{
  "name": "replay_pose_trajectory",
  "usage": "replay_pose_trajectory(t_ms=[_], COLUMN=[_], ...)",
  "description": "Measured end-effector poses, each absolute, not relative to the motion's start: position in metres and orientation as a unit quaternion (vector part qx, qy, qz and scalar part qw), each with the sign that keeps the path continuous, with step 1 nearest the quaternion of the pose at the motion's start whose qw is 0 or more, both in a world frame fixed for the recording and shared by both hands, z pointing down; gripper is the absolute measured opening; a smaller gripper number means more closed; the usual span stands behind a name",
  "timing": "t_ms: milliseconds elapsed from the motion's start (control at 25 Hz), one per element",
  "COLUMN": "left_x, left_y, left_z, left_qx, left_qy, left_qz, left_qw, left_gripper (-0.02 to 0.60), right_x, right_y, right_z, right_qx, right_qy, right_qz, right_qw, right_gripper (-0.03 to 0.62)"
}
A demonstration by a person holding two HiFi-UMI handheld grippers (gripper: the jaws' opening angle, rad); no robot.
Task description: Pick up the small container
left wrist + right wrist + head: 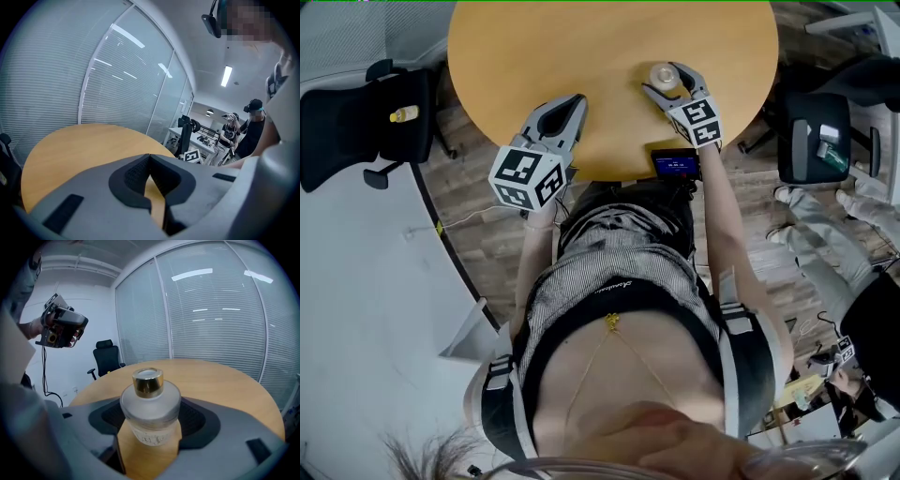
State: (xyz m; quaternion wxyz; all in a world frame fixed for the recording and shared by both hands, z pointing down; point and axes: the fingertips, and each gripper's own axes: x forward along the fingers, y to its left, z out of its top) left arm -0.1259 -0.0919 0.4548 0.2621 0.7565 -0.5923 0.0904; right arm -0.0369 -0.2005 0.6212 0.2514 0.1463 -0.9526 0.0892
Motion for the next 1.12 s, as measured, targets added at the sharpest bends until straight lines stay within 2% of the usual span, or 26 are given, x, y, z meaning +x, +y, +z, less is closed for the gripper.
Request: replay_pose_trajectory(t_ms=[1120], left_x=[-0.111], left_y=[-0.094], left_z=[0.454], left_qx=[0.770], left_qy=[-0.580], left_qz=[0.078], left_qw=[0.253], left_gripper=[0.018], right_x=[-0.034], right_y=[-0.189], right_z=[0.525], right_qx=[0.122], right_qy=[-0.967], right_qz=[0.050], right_qw=[0.216], right_gripper=[0.339])
